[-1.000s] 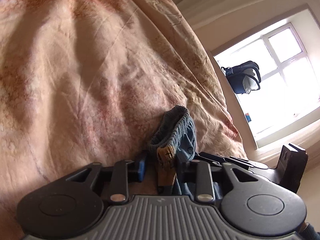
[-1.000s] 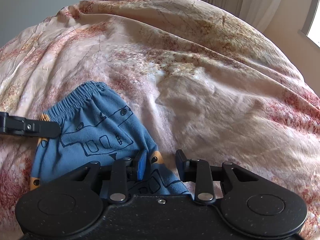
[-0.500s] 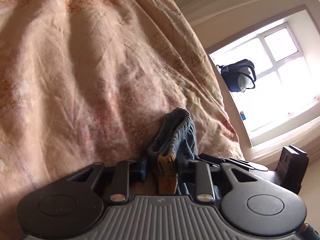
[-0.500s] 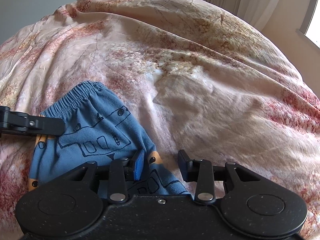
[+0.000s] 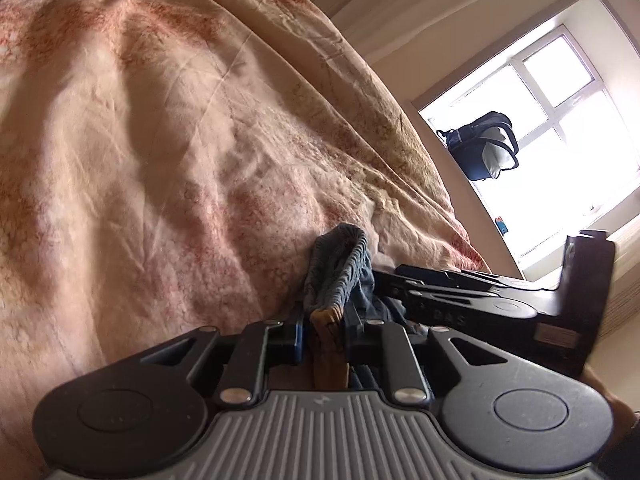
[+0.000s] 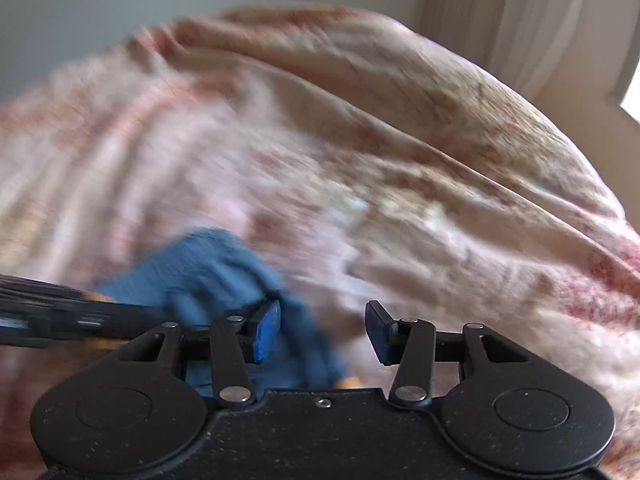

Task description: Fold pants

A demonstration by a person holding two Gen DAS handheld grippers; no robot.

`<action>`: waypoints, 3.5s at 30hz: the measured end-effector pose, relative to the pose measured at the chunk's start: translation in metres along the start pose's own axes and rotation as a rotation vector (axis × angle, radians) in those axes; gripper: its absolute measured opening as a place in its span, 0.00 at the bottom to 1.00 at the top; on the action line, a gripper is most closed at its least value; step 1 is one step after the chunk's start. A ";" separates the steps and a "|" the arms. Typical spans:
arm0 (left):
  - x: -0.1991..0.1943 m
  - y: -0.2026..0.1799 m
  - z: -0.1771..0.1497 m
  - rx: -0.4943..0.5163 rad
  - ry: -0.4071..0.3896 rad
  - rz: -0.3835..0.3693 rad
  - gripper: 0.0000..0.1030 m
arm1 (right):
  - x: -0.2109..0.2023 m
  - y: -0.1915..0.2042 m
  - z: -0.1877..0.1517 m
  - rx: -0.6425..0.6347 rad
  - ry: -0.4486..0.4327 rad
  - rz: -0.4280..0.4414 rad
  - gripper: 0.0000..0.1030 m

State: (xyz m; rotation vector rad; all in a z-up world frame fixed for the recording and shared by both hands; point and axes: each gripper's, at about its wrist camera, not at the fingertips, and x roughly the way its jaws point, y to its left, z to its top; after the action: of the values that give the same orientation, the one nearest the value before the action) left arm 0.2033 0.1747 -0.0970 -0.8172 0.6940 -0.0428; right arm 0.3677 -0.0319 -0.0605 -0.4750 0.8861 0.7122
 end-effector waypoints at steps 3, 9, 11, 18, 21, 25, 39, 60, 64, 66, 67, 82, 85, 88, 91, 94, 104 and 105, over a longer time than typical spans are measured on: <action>-0.001 0.002 0.000 -0.011 0.004 0.000 0.19 | -0.003 -0.009 0.003 0.083 -0.040 -0.057 0.40; -0.001 0.006 0.001 -0.034 0.015 -0.001 0.19 | -0.041 0.014 0.007 -0.001 -0.105 0.071 0.48; -0.001 0.006 0.001 -0.036 0.018 0.000 0.19 | -0.043 0.017 0.000 -0.001 -0.056 -0.008 0.48; -0.001 0.004 0.001 -0.028 0.018 0.008 0.19 | -0.049 0.014 -0.046 -0.022 -0.008 -0.238 0.48; 0.000 0.004 0.001 -0.027 0.019 0.009 0.19 | -0.046 0.010 -0.052 -0.016 -0.019 -0.318 0.61; 0.001 0.003 0.001 -0.016 0.018 0.015 0.19 | -0.072 0.013 -0.057 0.028 -0.112 -0.299 0.58; -0.006 -0.006 0.002 0.055 -0.009 0.009 0.19 | -0.131 0.012 -0.103 -0.006 -0.103 -0.541 0.85; -0.065 -0.245 -0.114 0.833 -0.183 0.035 0.19 | -0.272 -0.049 -0.266 0.611 -0.443 -0.345 0.99; -0.045 -0.284 -0.176 0.990 -0.118 0.014 0.21 | -0.292 -0.081 -0.294 0.749 -0.546 -0.263 0.99; -0.032 -0.293 -0.207 1.045 -0.066 0.003 0.21 | -0.297 -0.094 -0.306 0.822 -0.575 -0.205 0.99; -0.025 -0.295 -0.222 1.064 -0.034 -0.001 0.21 | -0.298 -0.100 -0.312 0.851 -0.582 -0.180 0.99; 0.017 -0.286 -0.303 1.255 0.075 0.018 0.38 | -0.248 -0.115 -0.317 0.977 -0.448 0.057 0.83; 0.018 -0.284 -0.306 1.290 0.078 0.024 0.39 | -0.232 -0.112 -0.311 0.964 -0.392 0.056 0.75; 0.017 -0.282 -0.305 1.307 0.082 0.023 0.40 | -0.221 -0.109 -0.310 0.955 -0.352 0.034 0.69; 0.018 -0.281 -0.301 1.296 0.097 0.017 0.38 | -0.215 -0.110 -0.311 0.973 -0.348 0.036 0.55; 0.018 -0.282 -0.298 1.292 0.107 0.011 0.30 | -0.212 -0.111 -0.311 0.991 -0.356 0.029 0.31; 0.001 -0.294 -0.292 1.276 0.093 -0.003 0.19 | -0.235 -0.114 -0.309 0.956 -0.377 -0.006 0.04; 0.000 -0.296 -0.290 1.267 0.097 -0.005 0.19 | -0.240 -0.115 -0.309 0.951 -0.385 -0.020 0.00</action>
State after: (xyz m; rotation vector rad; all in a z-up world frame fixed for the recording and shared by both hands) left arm 0.0999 -0.2217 -0.0339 0.4033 0.6025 -0.4783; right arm 0.1844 -0.3940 -0.0235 0.4872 0.7505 0.2809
